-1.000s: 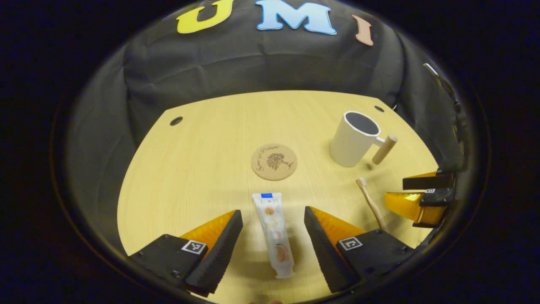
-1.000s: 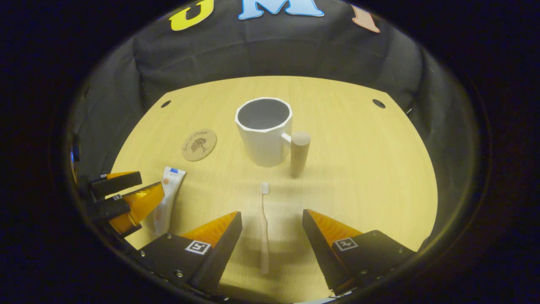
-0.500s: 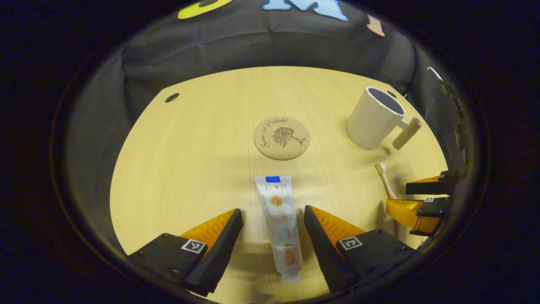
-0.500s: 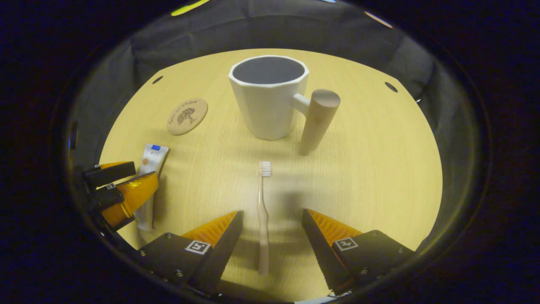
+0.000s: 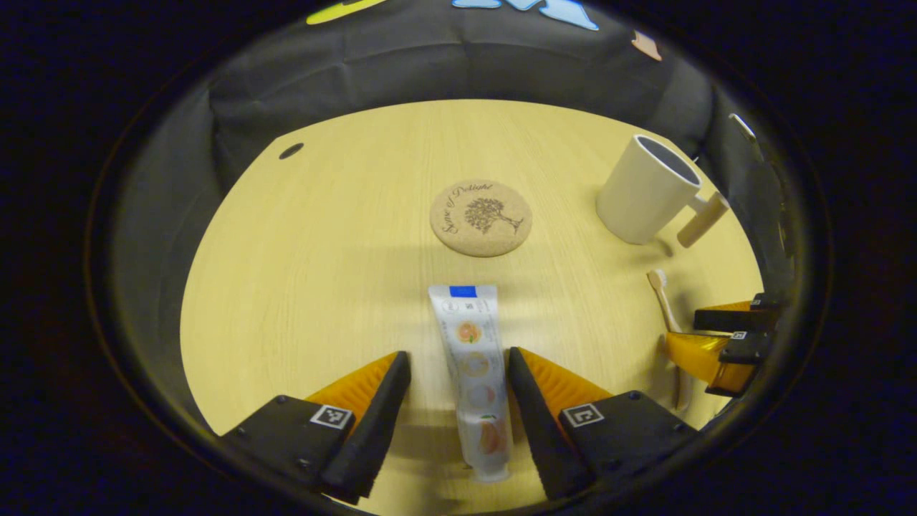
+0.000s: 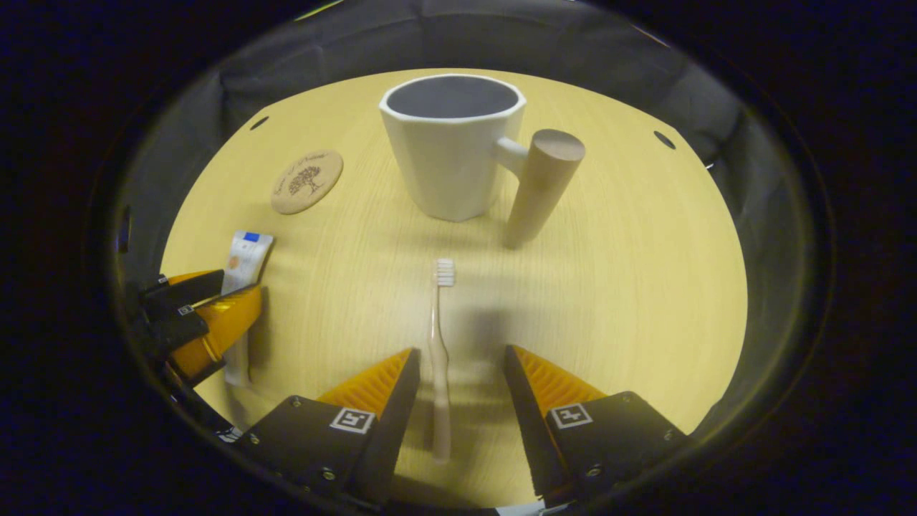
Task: Put the toothbrush and toothpaste on the desktop into the cup, then pick up the cup and place it on the coaster on the desktop.
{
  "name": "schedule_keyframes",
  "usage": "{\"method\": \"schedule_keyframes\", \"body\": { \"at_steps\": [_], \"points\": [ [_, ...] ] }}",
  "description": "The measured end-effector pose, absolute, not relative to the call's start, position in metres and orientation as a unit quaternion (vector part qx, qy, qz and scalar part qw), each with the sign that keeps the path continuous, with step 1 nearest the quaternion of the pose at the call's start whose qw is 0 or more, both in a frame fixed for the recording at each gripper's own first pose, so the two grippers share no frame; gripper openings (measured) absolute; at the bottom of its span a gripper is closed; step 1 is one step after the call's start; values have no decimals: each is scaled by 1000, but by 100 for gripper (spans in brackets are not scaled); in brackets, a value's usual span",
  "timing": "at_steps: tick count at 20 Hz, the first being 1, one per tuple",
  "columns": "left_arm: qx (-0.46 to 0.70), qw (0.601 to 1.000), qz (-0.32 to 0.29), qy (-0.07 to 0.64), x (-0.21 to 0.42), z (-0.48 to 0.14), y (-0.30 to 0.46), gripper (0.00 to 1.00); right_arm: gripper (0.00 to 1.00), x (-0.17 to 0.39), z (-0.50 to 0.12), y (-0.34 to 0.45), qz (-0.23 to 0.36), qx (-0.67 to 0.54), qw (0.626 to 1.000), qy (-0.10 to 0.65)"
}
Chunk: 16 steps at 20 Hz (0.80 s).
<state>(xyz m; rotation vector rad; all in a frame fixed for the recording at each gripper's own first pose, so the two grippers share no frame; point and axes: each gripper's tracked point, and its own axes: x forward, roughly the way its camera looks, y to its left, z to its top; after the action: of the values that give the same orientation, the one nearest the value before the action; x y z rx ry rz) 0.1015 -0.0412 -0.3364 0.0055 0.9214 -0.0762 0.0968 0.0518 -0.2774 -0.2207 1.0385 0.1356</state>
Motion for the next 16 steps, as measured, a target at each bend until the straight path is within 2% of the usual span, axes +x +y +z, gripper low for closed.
{"method": "schedule_keyframes", "body": {
  "at_steps": [1, 3, 4, 5, 6, 7, 10, 11, 12, 13, 14, 16],
  "points": [
    [4, 894, -39, 446, 102, -337, -44, 85, 74, 96, -277, 52, 62, -102, 860, 495],
    [9, 894, -41, 447, 103, -337, -47, 71, 45, 95, -278, 52, 61, -98, 858, 500],
    [10, 892, -41, 450, 103, -337, -48, 55, 46, 94, -279, 52, 61, -98, 857, 503],
    [13, 891, -41, 452, 104, -337, -47, 55, 45, 93, -276, 49, 54, -99, 858, 501],
    [13, 890, -43, 453, 104, -335, -47, 55, 23, 94, -277, 51, 56, -98, 857, 503],
    [15, 889, -42, 455, 103, -335, -46, 47, 20, 89, -276, 51, 58, -99, 854, 508],
    [18, 889, -39, 456, 105, -336, -47, 47, 21, 97, -286, 50, 52, -94, 860, 500],
    [17, 888, -37, 458, 104, -335, -48, 36, 4, 92, -274, 48, 46, -98, 856, 505],
    [16, 889, -37, 457, 104, -336, -48, 35, 0, 91, -275, 47, 50, -97, 852, 511],
    [17, 891, -32, 453, 105, -332, -46, 35, 3, 92, -275, 48, 50, -93, 855, 507],
    [17, 890, -31, 455, 105, -336, -46, 28, 3, 92, -275, 47, 49, -89, 856, 508],
    [16, 890, -32, 454, 105, -336, -48, 28, 2, 91, -274, 48, 50, -86, 858, 504]
  ]
}}
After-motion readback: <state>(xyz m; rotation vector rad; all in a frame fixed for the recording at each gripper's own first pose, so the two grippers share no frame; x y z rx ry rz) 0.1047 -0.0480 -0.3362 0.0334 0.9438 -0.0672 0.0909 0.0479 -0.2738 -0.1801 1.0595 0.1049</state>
